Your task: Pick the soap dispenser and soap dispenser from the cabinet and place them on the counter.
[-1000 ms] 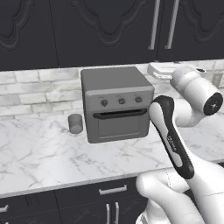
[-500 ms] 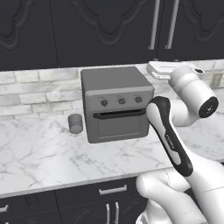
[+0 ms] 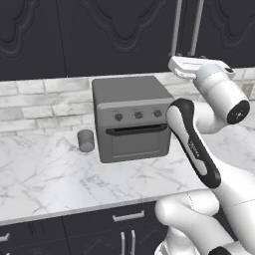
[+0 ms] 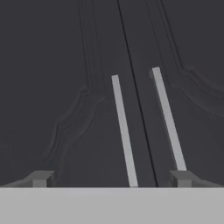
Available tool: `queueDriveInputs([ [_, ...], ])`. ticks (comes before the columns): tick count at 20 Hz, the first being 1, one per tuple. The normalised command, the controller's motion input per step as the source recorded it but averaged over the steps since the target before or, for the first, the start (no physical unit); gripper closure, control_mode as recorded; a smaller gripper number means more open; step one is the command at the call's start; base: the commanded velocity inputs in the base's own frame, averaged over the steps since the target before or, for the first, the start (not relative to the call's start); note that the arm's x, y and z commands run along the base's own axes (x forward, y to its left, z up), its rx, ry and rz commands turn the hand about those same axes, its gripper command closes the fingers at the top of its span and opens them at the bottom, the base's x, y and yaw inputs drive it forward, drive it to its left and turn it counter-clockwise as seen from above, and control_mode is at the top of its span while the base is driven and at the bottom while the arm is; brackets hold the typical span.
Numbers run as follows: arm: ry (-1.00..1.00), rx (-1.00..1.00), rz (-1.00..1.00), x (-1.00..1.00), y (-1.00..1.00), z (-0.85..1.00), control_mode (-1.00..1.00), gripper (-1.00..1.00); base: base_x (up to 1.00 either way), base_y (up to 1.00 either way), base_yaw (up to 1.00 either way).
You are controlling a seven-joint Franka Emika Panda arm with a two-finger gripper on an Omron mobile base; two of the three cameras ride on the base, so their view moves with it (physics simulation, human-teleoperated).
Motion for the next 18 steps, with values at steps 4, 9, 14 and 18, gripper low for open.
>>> queueDriveInputs([
  [4, -0.04, 0.01, 0.0, 0.1, 0.0, 0.27, -1.0, -1.0, 0.0, 0.0, 0.0],
  [9, -0.02, 0.0, 0.0, 0.16, 0.0, 0.18, -1.0, -1.0, 0.0, 0.0, 0.0],
  [14, 0.0, 0.0, 0.0, 0.19, -0.02, 0.12, -1.0, -1.0, 0.0, 0.0, 0.0],
  [18, 0.0, 0.0, 0.0, 0.19, -0.01, 0.05, -1.0, -1.0, 0.0, 0.0, 0.0],
])
